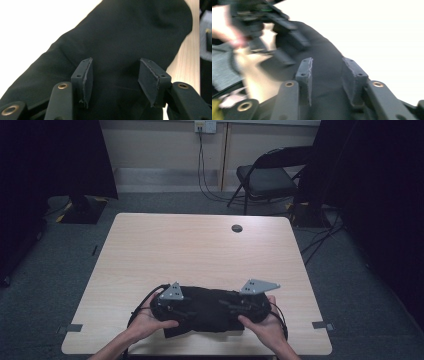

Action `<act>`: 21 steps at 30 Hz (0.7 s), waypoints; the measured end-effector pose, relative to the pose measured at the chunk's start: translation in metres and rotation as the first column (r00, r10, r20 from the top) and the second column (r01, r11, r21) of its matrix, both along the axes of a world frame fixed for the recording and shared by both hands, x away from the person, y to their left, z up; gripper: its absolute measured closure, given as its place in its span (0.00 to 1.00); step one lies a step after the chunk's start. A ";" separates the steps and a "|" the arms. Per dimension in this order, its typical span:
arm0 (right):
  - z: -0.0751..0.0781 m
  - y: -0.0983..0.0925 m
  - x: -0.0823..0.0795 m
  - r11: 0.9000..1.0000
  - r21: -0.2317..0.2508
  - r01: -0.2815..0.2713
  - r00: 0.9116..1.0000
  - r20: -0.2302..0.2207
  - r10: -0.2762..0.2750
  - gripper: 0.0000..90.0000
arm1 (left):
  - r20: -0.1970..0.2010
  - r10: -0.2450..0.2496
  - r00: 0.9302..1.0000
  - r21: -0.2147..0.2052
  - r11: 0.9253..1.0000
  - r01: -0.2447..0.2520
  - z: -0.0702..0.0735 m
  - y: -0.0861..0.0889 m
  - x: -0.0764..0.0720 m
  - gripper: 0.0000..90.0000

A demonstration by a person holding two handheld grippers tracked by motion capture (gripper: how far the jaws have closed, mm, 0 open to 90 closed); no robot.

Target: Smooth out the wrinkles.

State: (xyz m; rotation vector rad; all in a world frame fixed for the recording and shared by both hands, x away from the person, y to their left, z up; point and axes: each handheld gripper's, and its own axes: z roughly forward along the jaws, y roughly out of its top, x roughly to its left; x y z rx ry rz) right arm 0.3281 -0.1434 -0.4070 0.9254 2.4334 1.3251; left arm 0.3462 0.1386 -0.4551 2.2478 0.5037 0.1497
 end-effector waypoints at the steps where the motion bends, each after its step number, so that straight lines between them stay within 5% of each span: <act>1: -0.006 0.002 0.007 0.999 -0.037 0.000 1.000 -0.015 0.000 0.68 | 0.000 0.011 1.000 -0.005 1.000 -0.011 -0.001 0.000 0.000 0.51; 3: -0.023 0.004 0.014 0.993 -0.115 0.016 0.999 -0.044 -0.021 0.68 | -0.022 0.034 0.999 -0.034 0.999 -0.035 -0.003 0.002 0.001 0.52; 5: -0.039 0.001 0.011 0.990 -0.140 0.010 0.997 -0.078 -0.021 0.67 | -0.029 0.029 0.999 -0.055 0.998 -0.031 -0.003 0.005 0.000 0.53; 8: -0.054 -0.010 0.002 0.994 -0.108 0.029 0.997 -0.067 -0.037 0.58 | -0.044 0.036 0.998 -0.101 0.994 -0.040 -0.001 0.008 -0.001 0.53; 9: -0.058 -0.012 0.001 0.993 -0.115 0.026 0.997 -0.071 -0.035 0.55 | -0.019 0.057 0.998 -0.124 0.991 -0.059 0.004 0.010 -0.002 0.52; 10: -0.061 -0.013 0.000 0.992 -0.122 0.023 0.997 -0.071 -0.032 0.54 | 0.058 0.103 0.993 -0.161 0.983 -0.092 0.009 0.012 -0.006 0.56; 11: -0.064 -0.013 0.000 0.992 -0.121 0.026 0.997 -0.064 -0.034 0.53 | 0.068 0.107 0.992 -0.184 0.978 -0.093 0.014 0.015 -0.005 0.52; 13: -0.066 -0.012 0.002 0.991 -0.128 0.032 0.996 -0.073 -0.042 0.52 | 0.033 0.133 0.990 -0.144 0.981 -0.127 0.020 0.021 0.002 0.50; 15: -0.068 -0.011 0.002 0.991 -0.130 0.032 0.997 -0.066 -0.041 0.52 | -0.021 0.136 0.990 -0.118 0.983 -0.138 0.011 0.029 0.008 0.45; 17: -0.068 -0.010 0.003 0.991 -0.132 0.036 0.997 -0.065 -0.045 0.52 | -0.011 0.124 0.992 -0.032 0.992 -0.124 -0.004 0.029 0.008 0.45; 19: -0.070 -0.008 0.006 0.988 -0.147 0.037 0.997 -0.055 -0.046 0.53 | -0.033 0.133 0.991 -0.022 0.991 -0.134 -0.013 0.025 0.011 0.44; 21: -0.070 -0.005 0.011 0.984 -0.167 0.056 0.997 -0.040 -0.064 0.52 | -0.012 0.144 0.989 -0.009 0.990 -0.144 -0.016 0.019 0.015 0.38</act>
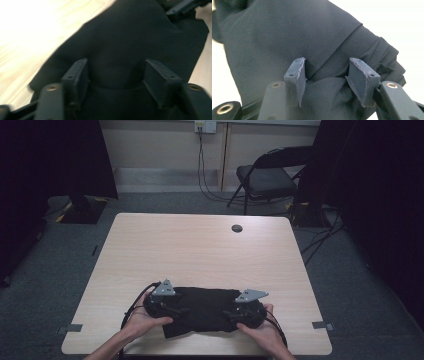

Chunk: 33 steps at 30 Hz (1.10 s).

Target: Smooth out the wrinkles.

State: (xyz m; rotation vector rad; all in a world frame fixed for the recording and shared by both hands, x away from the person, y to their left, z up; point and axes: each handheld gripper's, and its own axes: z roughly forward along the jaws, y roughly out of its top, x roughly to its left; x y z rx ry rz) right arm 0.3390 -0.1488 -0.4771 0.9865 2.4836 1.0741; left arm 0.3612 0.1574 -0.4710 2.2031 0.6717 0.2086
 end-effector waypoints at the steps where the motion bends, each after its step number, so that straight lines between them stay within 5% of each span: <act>1: 0.000 0.000 0.005 1.000 -0.005 0.028 1.000 0.005 -0.028 0.52 | 0.014 0.004 1.000 0.005 1.000 -0.004 -0.001 -0.001 0.001 0.38; 6: -0.002 -0.004 0.014 0.998 0.033 0.045 0.999 0.012 -0.045 0.50 | 0.059 0.005 0.998 0.022 1.000 -0.006 -0.002 -0.001 0.004 0.36; 9: 0.004 -0.009 0.011 0.997 0.058 0.049 0.999 0.015 -0.050 0.41 | 0.037 0.007 0.999 -0.022 1.000 -0.007 0.003 0.009 0.001 0.32; 12: 0.014 -0.025 0.015 0.988 0.116 0.103 0.995 -0.005 -0.103 0.29 | 0.009 0.032 0.999 -0.077 0.997 -0.031 0.010 0.024 0.001 0.27; 16: 0.022 -0.047 0.013 0.971 0.184 0.151 0.989 -0.022 -0.149 0.25 | 0.009 0.067 0.998 -0.121 0.991 -0.065 0.021 0.049 -0.001 0.28; 21: 0.032 -0.064 0.005 0.960 0.210 0.186 0.982 0.001 -0.190 0.22 | 0.016 0.132 0.991 -0.138 0.982 -0.129 0.026 0.079 -0.006 0.26; 23: 0.033 -0.074 0.003 0.951 0.228 0.211 0.976 0.001 -0.217 0.21 | 0.007 0.173 0.985 -0.122 0.978 -0.171 0.022 0.092 -0.006 0.26; 26: 0.028 -0.093 0.001 0.937 0.209 0.280 0.958 -0.008 -0.285 0.20 | -0.032 0.258 0.966 -0.051 0.965 -0.259 0.011 0.109 -0.004 0.27; 28: 0.019 -0.108 0.002 0.932 0.162 0.324 0.945 -0.011 -0.326 0.19 | -0.042 0.281 0.959 -0.030 0.959 -0.282 0.006 0.114 -0.003 0.28; 29: 0.013 -0.118 0.004 0.923 0.135 0.359 0.933 -0.023 -0.359 0.19 | -0.061 0.313 0.948 0.013 0.950 -0.313 -0.002 0.123 0.001 0.29; 33: -0.004 -0.139 0.011 0.906 0.059 0.418 0.908 -0.050 -0.416 0.19 | -0.069 0.348 0.935 0.062 0.937 -0.344 -0.011 0.133 0.007 0.29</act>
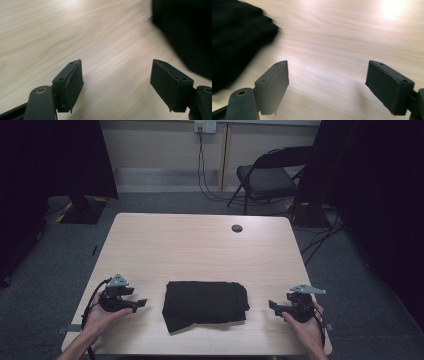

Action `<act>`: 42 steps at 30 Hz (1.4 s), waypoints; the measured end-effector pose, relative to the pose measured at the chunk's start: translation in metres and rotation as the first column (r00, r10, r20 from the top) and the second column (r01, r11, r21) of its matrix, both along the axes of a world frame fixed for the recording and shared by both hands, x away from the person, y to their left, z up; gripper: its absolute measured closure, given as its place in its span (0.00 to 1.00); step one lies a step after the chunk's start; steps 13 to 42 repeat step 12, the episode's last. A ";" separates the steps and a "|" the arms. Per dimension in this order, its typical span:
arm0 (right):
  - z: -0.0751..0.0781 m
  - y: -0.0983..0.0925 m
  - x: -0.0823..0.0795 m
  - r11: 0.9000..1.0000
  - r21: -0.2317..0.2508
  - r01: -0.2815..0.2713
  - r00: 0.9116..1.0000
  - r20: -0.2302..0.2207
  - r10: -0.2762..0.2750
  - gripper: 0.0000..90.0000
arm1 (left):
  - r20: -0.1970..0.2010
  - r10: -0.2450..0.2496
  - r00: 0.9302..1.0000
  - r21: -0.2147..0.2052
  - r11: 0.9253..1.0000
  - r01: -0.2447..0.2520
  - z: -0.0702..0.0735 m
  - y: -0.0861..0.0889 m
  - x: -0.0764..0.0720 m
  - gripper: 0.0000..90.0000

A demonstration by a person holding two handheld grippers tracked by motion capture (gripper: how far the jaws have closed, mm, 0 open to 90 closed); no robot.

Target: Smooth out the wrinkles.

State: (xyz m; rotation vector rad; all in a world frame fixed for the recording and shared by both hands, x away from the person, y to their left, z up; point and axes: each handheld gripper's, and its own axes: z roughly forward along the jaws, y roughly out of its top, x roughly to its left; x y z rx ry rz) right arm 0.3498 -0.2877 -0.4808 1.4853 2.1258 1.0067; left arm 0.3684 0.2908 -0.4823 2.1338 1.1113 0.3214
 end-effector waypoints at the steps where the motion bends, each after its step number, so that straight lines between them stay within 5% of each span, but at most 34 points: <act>1: -0.004 -0.003 0.002 1.000 -0.014 0.012 1.000 -0.012 -0.012 0.18 | 0.004 0.013 1.000 0.015 1.000 -0.013 -0.002 0.001 0.001 0.28; 2: -0.008 -0.005 0.004 0.999 -0.026 0.027 0.999 -0.029 -0.028 0.18 | 0.001 0.021 1.000 0.033 0.999 -0.021 -0.004 0.000 0.002 0.27; 4: -0.014 -0.003 0.005 0.997 -0.075 0.028 0.999 -0.017 -0.029 0.17 | 0.071 0.020 0.997 0.071 0.997 -0.025 -0.014 -0.003 0.000 0.20; 5: -0.015 0.000 0.005 0.993 -0.112 0.027 1.000 -0.002 -0.028 0.17 | 0.073 0.021 0.997 0.059 0.998 -0.026 -0.015 -0.003 0.000 0.16; 8: -0.018 0.003 0.004 0.993 -0.114 0.037 0.999 0.029 -0.033 0.15 | 0.118 0.019 0.993 0.031 0.999 -0.023 -0.020 -0.002 0.000 0.15; 10: -0.021 0.004 0.004 0.994 -0.103 0.038 0.998 0.057 -0.032 0.14 | 0.118 0.035 0.992 0.030 0.999 -0.039 -0.020 -0.003 0.000 0.15; 42: -0.021 0.004 0.003 0.994 -0.103 0.039 0.998 0.056 -0.033 0.14 | 0.117 0.046 0.992 0.031 0.998 -0.050 -0.020 -0.004 0.000 0.15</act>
